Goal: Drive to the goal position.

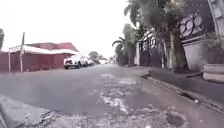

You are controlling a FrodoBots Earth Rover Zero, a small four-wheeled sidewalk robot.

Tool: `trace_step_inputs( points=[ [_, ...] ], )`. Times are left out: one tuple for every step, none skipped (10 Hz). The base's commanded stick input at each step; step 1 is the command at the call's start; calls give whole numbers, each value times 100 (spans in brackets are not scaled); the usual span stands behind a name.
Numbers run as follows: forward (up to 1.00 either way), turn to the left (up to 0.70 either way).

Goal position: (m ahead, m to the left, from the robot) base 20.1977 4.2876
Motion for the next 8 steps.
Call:
trace_step_inputs(
  points=[
    [100,0],
    [100,0],
    [100,1],
    [100,2],
    [100,0],
    [100,0],
    [100,0],
    [100,0]
  ],
)
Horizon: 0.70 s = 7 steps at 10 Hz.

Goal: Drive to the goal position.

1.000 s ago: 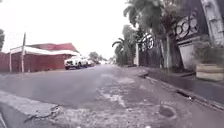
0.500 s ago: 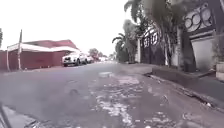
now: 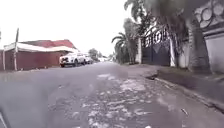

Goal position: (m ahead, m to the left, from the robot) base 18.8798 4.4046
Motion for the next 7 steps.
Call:
trace_step_inputs(
  points=[
    [100,0],
    [100,0],
    [100,0],
    [100,0],
    [100,0],
    [100,0],
    [100,0]
  ],
)
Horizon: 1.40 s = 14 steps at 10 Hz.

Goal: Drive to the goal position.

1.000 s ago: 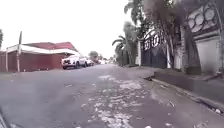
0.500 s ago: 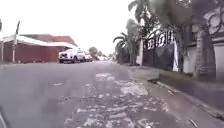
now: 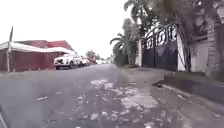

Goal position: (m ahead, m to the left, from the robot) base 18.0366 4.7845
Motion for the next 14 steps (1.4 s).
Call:
trace_step_inputs(
  points=[
    [100,0],
    [100,0],
    [100,0],
    [100,0],
    [100,0],
    [100,0],
    [100,0],
    [100,0],
    [100,0],
    [100,0],
    [100,0],
    [100,0],
    [100,0],
    [100,0]
  ],
)
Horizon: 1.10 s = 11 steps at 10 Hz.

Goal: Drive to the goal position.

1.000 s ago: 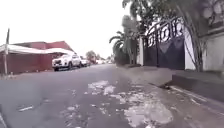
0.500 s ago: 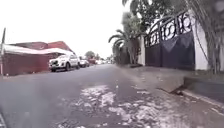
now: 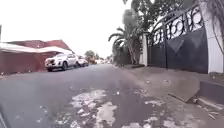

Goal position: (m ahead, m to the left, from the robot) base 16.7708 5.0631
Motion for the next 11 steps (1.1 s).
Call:
trace_step_inputs(
  points=[
    [100,0],
    [100,0],
    [100,0],
    [100,0],
    [100,0],
    [100,0],
    [100,0],
    [100,0],
    [100,0],
    [100,0],
    [100,0]
  ],
)
